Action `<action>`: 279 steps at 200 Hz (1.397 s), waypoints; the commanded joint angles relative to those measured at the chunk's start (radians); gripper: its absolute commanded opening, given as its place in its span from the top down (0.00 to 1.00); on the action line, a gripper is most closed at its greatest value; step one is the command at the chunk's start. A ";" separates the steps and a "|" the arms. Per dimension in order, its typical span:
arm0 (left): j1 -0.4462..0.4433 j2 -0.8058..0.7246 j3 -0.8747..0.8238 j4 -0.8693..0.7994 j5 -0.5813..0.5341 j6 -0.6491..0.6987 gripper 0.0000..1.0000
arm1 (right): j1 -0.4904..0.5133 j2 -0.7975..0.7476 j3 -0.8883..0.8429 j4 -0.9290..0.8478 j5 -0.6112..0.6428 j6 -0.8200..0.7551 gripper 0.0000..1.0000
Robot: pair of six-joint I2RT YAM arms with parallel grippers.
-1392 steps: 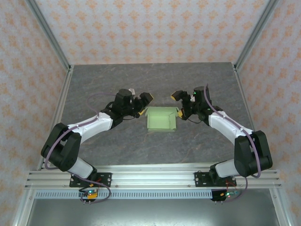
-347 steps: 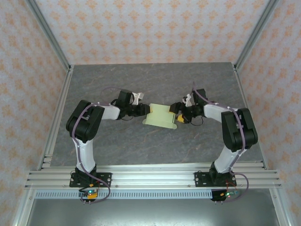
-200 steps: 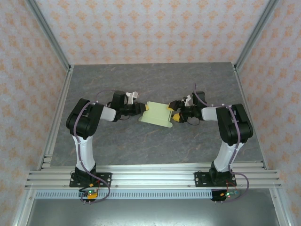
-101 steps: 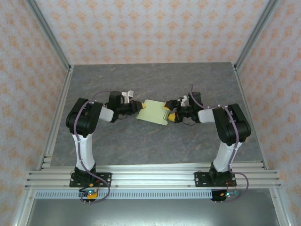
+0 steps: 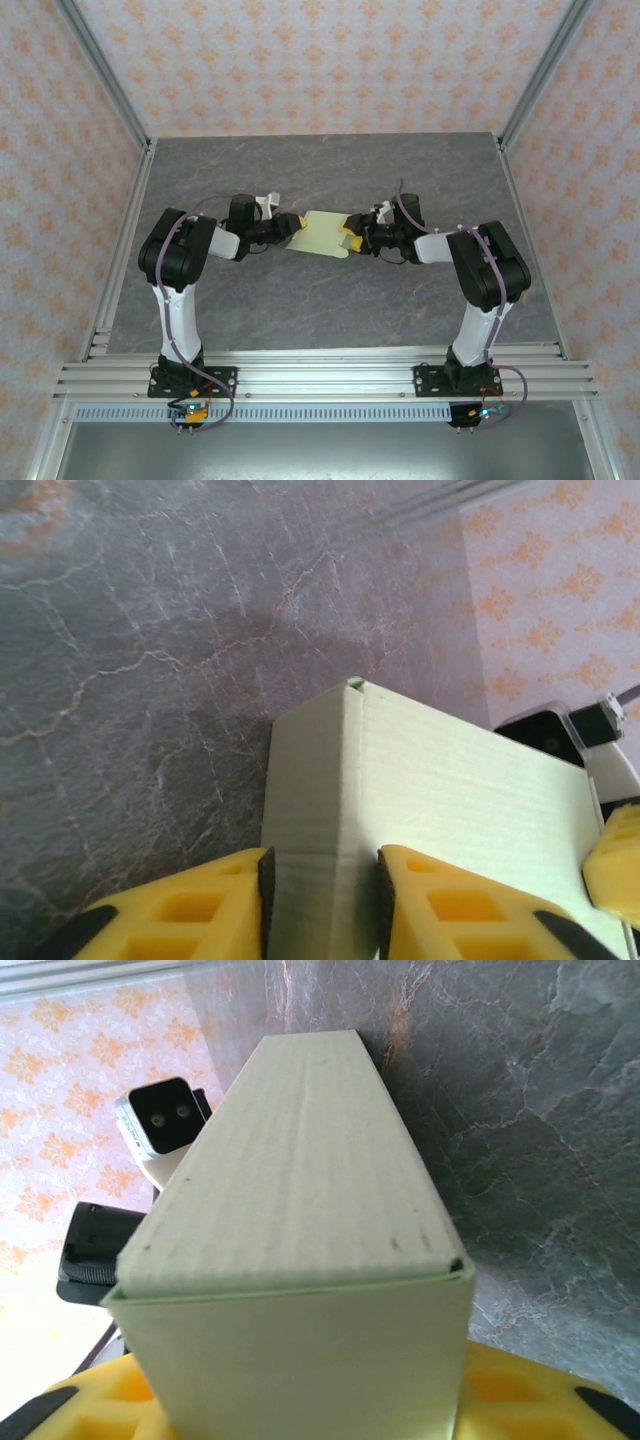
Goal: Fold the paper box
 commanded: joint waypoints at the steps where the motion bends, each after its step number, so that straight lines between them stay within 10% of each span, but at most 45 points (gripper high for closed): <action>1: -0.004 -0.008 -0.080 -0.264 -0.133 0.002 0.52 | 0.001 -0.059 0.003 0.027 0.048 0.080 0.57; 50: -0.030 -0.388 -0.222 -0.127 -0.350 0.188 0.35 | -0.037 -0.181 0.083 -0.408 -0.005 0.011 0.59; 82: -0.230 -0.622 -0.397 0.012 -0.629 0.641 0.25 | -0.116 -0.204 0.118 -0.677 -0.091 -0.001 0.61; 170: -0.508 -0.560 -0.252 -0.236 -0.752 1.366 0.24 | -0.153 -0.170 0.172 -0.970 -0.186 -0.126 0.63; 279: -0.596 -0.411 -0.181 -0.171 -0.797 1.454 0.33 | -0.150 -0.215 0.146 -0.873 -0.150 0.001 0.63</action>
